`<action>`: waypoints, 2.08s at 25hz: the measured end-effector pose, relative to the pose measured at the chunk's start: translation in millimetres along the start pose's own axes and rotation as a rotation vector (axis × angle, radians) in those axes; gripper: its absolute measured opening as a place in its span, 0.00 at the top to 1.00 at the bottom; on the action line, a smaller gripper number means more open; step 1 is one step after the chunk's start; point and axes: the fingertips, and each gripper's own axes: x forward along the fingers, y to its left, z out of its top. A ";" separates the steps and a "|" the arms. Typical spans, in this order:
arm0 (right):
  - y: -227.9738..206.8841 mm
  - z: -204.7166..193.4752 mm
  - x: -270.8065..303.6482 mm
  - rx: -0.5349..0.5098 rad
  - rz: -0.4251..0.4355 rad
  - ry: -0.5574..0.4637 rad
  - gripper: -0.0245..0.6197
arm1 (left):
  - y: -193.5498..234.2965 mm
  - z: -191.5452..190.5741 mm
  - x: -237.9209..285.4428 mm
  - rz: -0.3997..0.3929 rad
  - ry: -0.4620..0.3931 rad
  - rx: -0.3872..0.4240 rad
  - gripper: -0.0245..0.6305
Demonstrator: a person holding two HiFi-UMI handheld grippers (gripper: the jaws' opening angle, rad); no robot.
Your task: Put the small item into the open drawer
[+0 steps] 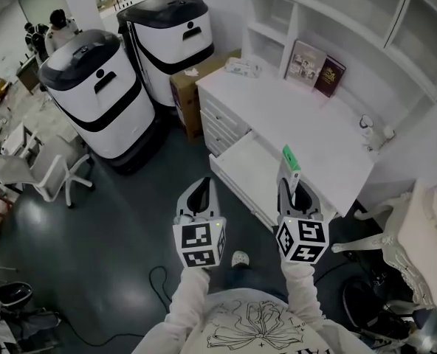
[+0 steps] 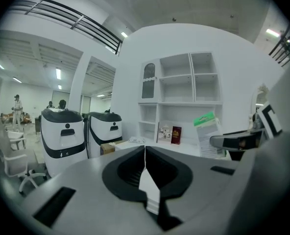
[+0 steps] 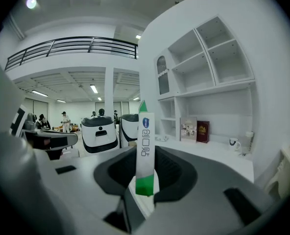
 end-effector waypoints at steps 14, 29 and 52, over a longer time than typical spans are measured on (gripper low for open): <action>-33.0 3.0 78.0 -0.001 0.061 0.040 0.82 | -1.8 5.0 73.3 0.047 0.024 -0.003 0.95; -45.2 -12.8 157.7 0.010 0.046 0.131 0.82 | 23.4 -8.6 155.9 0.025 0.114 -0.014 0.95; -54.0 -91.0 280.6 0.020 0.042 0.361 0.82 | 44.8 -60.5 291.8 -0.088 0.291 -0.024 0.95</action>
